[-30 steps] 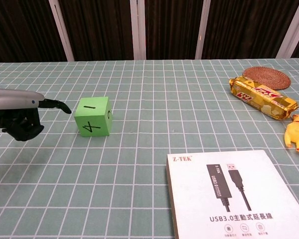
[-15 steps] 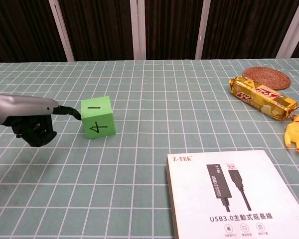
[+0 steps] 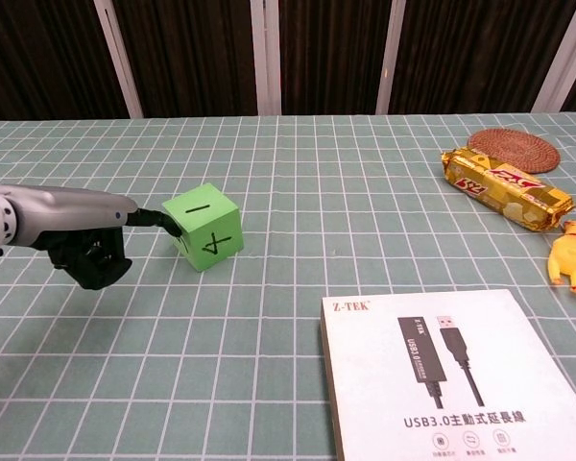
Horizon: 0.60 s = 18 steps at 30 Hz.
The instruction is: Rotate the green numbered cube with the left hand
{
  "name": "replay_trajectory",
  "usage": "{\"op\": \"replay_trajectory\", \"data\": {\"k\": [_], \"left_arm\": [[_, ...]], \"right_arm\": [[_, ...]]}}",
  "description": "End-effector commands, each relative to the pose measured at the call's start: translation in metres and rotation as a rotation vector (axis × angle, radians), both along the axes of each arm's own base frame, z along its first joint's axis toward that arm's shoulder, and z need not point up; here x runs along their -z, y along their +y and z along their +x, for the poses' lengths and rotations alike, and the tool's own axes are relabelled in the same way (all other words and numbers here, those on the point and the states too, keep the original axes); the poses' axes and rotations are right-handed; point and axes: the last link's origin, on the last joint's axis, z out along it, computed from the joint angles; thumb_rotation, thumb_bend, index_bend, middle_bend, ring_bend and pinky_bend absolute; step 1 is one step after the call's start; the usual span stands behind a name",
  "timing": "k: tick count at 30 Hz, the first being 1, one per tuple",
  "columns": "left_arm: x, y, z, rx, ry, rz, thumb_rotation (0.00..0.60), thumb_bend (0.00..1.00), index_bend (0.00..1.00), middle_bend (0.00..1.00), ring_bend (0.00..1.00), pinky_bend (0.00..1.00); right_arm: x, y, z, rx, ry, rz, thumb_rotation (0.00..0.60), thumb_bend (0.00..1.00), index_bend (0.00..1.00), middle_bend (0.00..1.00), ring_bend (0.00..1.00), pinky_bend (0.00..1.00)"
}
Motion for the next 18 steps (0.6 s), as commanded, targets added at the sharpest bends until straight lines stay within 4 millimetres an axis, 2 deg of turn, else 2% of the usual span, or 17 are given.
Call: {"op": "replay_trajectory", "data": {"k": [1, 9, 18], "left_arm": [[0.003, -0.001, 0.006, 0.014, 0.002, 0.001, 0.600, 0.81, 0.11, 0.84, 0.73, 0.70], [0.010, -0.003, 0.025, 0.058, -0.002, 0.029, 0.600, 0.81, 0.11, 0.84, 0.73, 0.70], [0.021, 0.002, 0.037, 0.058, 0.021, 0.038, 0.600, 0.81, 0.11, 0.84, 0.73, 0.70]], "right_arm": [[-0.001, 0.000, 0.000, 0.000, -0.001, -0.002, 0.600, 0.07, 0.05, 0.00, 0.00, 0.00], [-0.001, 0.000, -0.001, 0.003, -0.005, -0.005, 0.600, 0.07, 0.05, 0.00, 0.00, 0.00], [-0.003, 0.000, -0.002, 0.008, -0.006, -0.017, 0.600, 0.07, 0.05, 0.00, 0.00, 0.00]]}}
